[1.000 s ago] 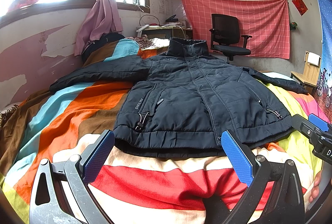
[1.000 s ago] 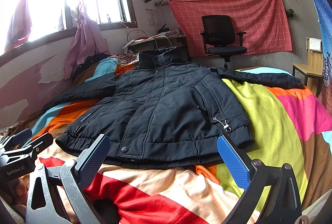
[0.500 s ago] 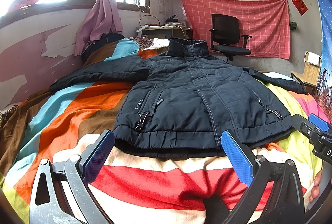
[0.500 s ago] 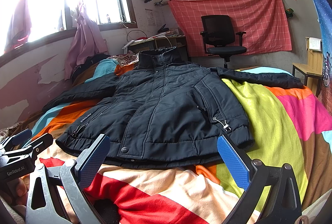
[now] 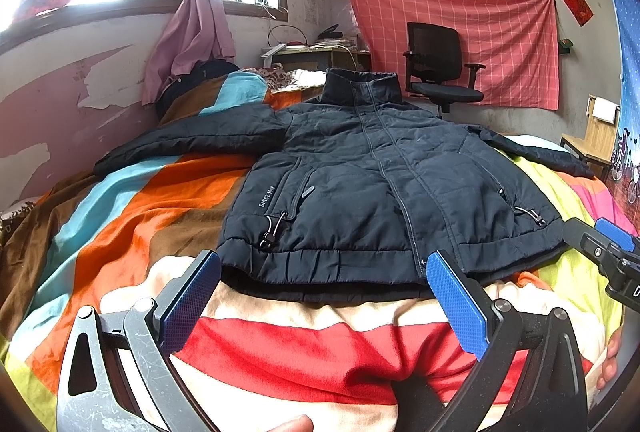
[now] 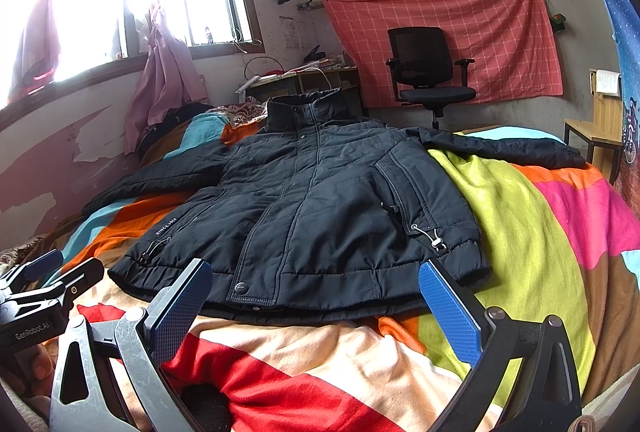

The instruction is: Fold large clothes

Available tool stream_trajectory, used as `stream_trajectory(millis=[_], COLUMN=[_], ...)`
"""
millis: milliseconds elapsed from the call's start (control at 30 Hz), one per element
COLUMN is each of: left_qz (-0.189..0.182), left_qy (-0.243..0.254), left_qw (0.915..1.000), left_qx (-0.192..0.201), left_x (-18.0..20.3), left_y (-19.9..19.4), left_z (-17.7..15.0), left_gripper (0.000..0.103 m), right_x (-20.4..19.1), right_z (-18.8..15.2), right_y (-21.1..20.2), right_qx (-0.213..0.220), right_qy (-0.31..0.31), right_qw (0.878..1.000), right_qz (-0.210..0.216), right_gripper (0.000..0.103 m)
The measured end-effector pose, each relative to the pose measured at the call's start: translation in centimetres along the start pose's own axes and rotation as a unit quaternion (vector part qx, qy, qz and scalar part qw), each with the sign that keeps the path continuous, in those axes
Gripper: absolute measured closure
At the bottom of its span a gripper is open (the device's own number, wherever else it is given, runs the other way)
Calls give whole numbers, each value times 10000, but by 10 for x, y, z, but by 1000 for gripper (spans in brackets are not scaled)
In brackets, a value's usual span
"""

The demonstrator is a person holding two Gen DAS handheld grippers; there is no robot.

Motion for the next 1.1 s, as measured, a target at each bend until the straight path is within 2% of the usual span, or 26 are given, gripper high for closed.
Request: stream_trajectory(millis=[433,633,867,1000,1100], left_qz=[-85,-262,-541,-386,-368], left_qy=[139,311,682,987,1129], left_qw=[9997,9982,9924,9912,9902], left_qx=[-161,-443,-872,-790,-739], left_x=[5,11,26,38,51], left_y=[6,13,30,38,50], left_z=[31,57,109,157,196], left_gripper=[2,2,2,2,2], right_x=[22,33,74,117,153], right_z=[11,29,67,92,110], right_y=[8,3,6,14,17], right_qx=[-386,-499,-730,-873,-816], right_qy=[444,520,429,565,671], right_qw=[9981,9970,9953,9932,9913], right_qz=[-173,-277,-463,-533,-790], right_gripper=[0,0,0,0,0])
Point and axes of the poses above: each gripper's, at about its wrist camera, not at the fingertips, and y roughly the way its jaws point, x to its right, z to its top, the point moved 5 cm from there along y, roughly the way its jaws point, and after that the axes turned 14 degrees about -x, right-handed, at the moved point
